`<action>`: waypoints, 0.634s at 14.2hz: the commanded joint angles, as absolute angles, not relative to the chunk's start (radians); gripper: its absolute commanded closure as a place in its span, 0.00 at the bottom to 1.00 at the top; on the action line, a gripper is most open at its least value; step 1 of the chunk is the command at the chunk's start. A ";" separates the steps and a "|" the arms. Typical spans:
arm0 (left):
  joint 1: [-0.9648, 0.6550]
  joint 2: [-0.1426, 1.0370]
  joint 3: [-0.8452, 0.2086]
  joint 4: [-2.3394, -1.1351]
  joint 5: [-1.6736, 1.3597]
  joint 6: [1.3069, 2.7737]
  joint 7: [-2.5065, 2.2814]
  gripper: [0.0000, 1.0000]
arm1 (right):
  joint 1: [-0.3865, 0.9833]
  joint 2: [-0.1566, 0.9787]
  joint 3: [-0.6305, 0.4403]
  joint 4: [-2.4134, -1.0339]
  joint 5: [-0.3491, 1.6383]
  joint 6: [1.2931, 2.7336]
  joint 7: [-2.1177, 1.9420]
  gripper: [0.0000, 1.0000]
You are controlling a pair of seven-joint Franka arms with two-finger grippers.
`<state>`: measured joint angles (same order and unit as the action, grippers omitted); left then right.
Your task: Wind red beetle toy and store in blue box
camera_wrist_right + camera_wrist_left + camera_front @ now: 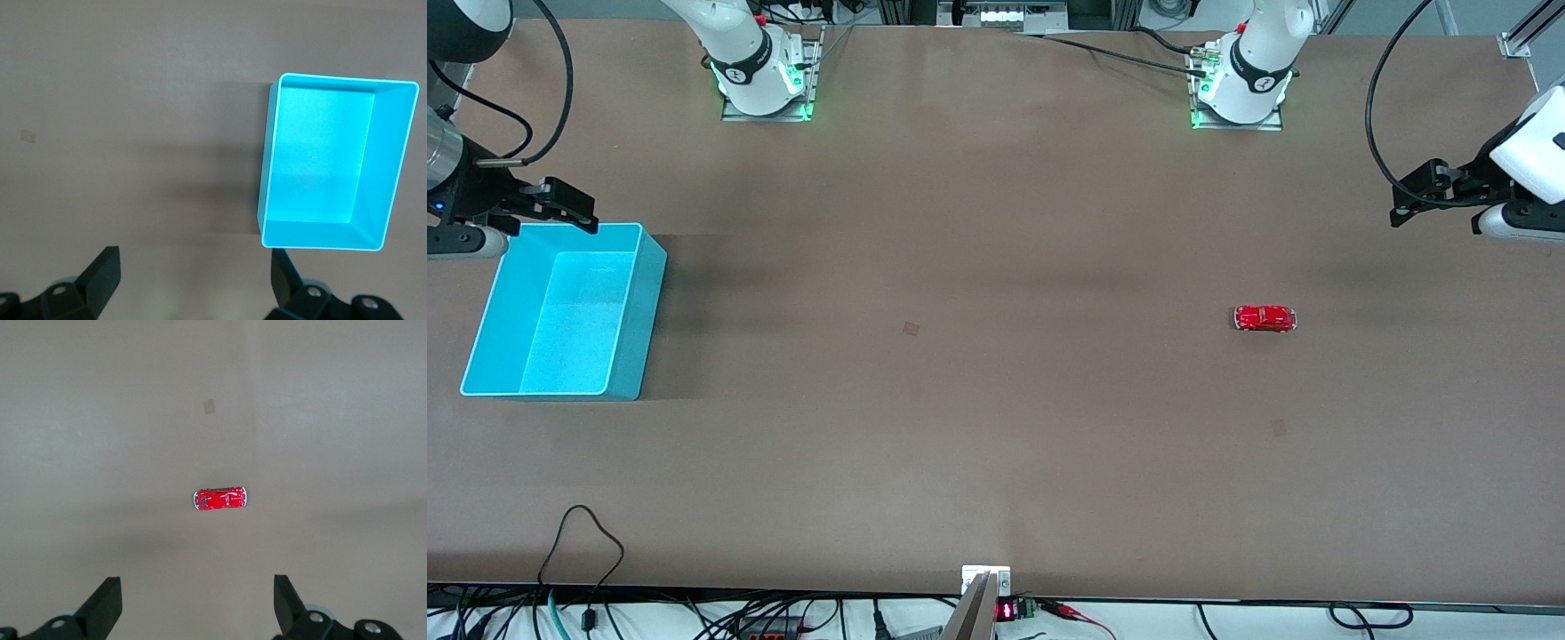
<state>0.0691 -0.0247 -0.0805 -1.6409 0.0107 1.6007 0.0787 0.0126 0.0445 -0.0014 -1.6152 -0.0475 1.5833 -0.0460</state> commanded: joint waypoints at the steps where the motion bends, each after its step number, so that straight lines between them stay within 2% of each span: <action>1: 0.071 -0.048 -0.086 -1.666 0.006 1.618 0.083 0.00 | 0.011 0.052 -0.003 -1.595 -0.028 1.566 -0.051 0.00; 8: 0.068 -0.016 -0.092 -1.655 0.006 1.577 0.071 0.00 | 0.011 0.051 -0.003 -1.595 -0.028 1.566 -0.049 0.00; 9: 0.067 -0.006 -0.095 -1.652 0.005 1.531 0.068 0.00 | 0.011 0.052 -0.003 -1.595 -0.028 1.566 -0.049 0.00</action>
<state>0.0669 -0.0201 -0.0868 -1.6501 0.0107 1.5772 0.0786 0.0126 0.0445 -0.0014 -1.6153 -0.0475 1.5833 -0.0460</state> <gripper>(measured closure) 0.000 0.000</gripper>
